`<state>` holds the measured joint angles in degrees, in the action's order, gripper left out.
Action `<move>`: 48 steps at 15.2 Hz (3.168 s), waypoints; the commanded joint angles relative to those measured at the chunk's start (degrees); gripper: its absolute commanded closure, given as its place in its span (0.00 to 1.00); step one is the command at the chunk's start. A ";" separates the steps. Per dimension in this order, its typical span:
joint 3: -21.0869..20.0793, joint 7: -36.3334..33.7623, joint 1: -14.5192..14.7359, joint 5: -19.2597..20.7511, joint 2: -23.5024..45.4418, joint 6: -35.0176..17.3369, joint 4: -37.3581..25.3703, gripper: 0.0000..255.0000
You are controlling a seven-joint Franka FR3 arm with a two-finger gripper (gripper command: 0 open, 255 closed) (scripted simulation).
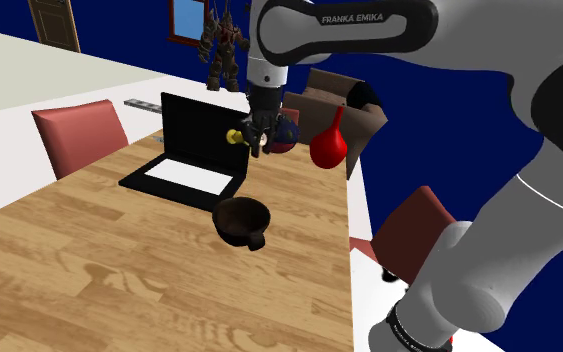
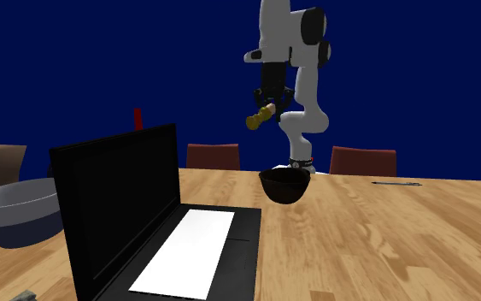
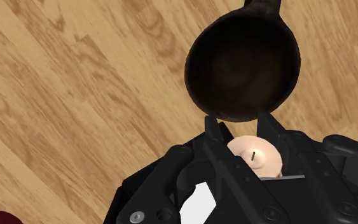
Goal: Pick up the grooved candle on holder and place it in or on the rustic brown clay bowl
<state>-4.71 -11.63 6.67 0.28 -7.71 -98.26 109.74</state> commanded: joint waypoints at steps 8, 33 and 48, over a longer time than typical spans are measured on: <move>-3.27 -5.39 2.58 -1.59 -5.65 -2.54 8.20 1.00; -3.55 -5.62 2.66 -1.48 -3.76 -13.59 17.37 0.00; -3.42 -5.55 2.63 -1.52 -4.70 -6.23 10.95 0.00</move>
